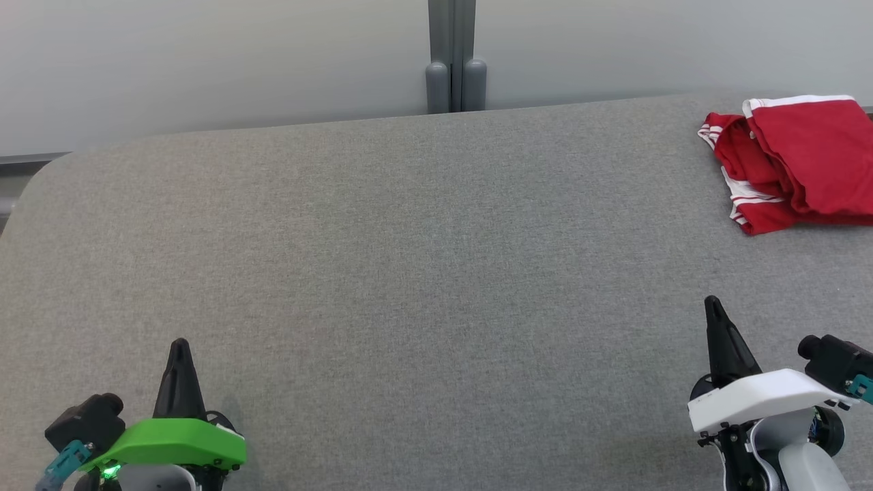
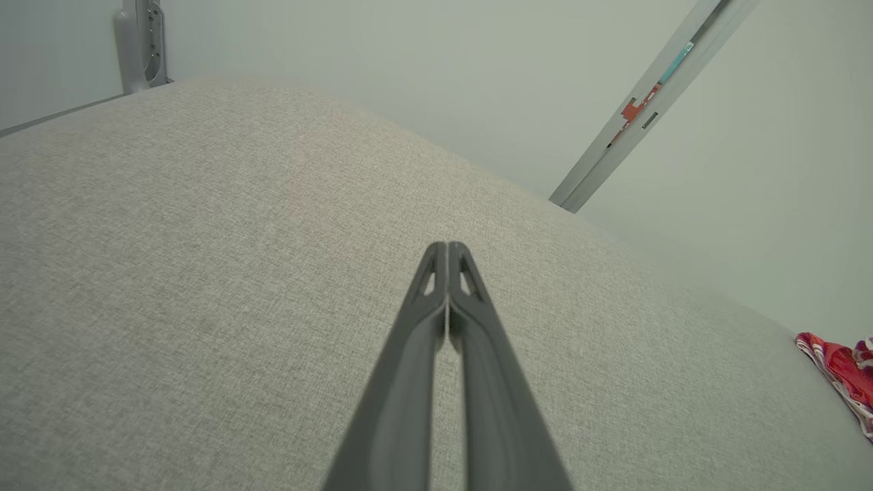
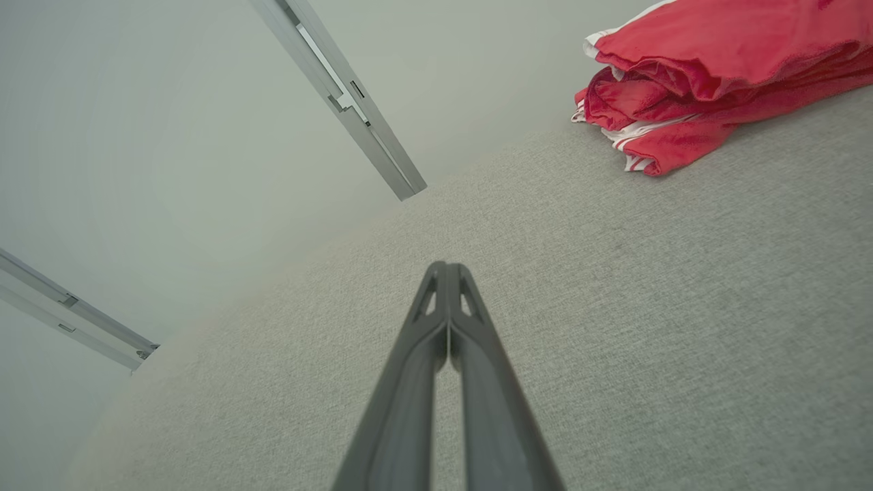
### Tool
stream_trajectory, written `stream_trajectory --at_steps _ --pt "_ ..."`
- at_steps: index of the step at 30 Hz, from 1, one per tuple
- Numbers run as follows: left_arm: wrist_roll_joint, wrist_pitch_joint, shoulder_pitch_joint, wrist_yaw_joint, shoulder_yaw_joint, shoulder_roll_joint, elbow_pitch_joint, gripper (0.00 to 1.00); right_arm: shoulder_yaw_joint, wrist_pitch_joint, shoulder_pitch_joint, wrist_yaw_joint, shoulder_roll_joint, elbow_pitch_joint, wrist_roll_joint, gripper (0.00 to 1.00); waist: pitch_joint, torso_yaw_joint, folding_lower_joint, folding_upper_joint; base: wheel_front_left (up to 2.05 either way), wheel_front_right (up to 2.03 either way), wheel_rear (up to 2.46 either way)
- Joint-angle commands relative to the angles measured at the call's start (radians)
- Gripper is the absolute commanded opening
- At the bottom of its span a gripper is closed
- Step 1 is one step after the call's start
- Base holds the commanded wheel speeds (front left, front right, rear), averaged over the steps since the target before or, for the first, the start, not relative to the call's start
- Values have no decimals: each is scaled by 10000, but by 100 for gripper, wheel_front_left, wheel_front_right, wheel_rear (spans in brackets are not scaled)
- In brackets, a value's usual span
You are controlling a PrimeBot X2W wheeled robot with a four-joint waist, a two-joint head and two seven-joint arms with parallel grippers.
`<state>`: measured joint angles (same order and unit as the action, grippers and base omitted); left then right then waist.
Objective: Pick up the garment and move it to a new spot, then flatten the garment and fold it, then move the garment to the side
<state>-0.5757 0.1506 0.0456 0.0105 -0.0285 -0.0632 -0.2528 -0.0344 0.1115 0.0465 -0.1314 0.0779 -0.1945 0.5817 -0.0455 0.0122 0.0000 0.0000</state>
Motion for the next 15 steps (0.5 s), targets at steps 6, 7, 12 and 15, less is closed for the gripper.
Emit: stream_trajectory --at_steps 6,7,12,15 --pt "-1165 -271 282 178 -137 -19 164 0 -121 -246 292 3 14 49 1154 0 26 -8 0 0 0 0 0" --pt "-1289 -303 289 192 -147 -17 164 0 -130 -271 298 3 10 42 1282 0 30 -9 0 0 0 0 0" --pt "-2005 -486 329 274 -204 -8 160 0 -184 -430 330 3 -13 2 1993 0 51 -15 0 0 0 0 0" --pt "-2393 -588 346 320 -235 -2 158 0 -213 -513 347 4 -25 -22 2377 0 63 -19 0 0 0 0 0"
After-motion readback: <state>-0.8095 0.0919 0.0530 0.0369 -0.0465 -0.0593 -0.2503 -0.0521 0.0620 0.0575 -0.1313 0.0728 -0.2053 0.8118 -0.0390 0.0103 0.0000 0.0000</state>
